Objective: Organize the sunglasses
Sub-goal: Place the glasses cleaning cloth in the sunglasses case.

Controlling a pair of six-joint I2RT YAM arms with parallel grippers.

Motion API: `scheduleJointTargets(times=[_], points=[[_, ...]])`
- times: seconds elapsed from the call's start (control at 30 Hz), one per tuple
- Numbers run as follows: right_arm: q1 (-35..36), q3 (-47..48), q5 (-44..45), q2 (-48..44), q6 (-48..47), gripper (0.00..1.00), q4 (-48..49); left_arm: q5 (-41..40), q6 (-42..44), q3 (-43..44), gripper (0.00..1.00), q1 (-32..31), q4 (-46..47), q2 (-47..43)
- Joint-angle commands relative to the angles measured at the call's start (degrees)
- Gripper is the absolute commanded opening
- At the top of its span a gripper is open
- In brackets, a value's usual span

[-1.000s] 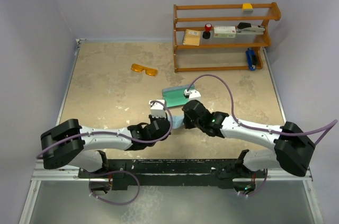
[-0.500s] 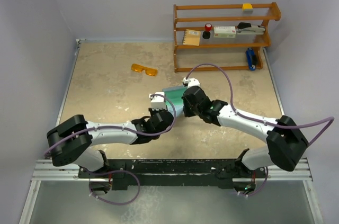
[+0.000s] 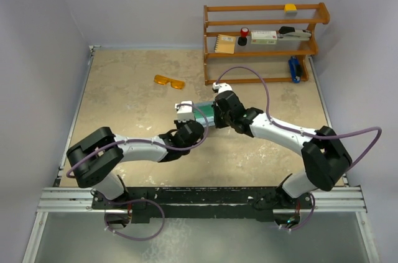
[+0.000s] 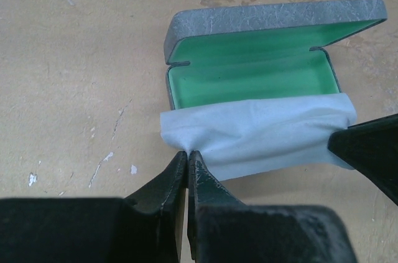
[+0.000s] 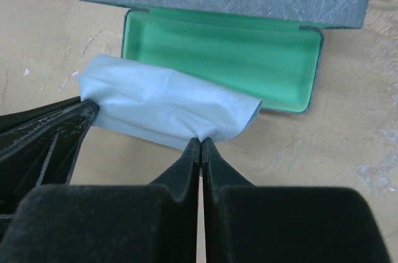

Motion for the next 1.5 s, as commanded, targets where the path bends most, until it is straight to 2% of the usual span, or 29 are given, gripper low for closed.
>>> scheduleJointTargets(times=[0.0,0.57,1.47], points=[[-1.4,3.6,-0.4,0.9,-2.1,0.0,1.3,-0.5,2.7,3.8,0.0,0.9,3.8,2.2],[-5.8,7.1,-2.7,6.4,-3.9,0.0,2.7,0.9,5.8,9.2,0.0,3.7,5.8,7.4],[-8.6,11.0,-3.8,10.7,-4.5,0.0,4.6,1.5,7.7,11.9,0.0,5.8,7.6,10.7]])
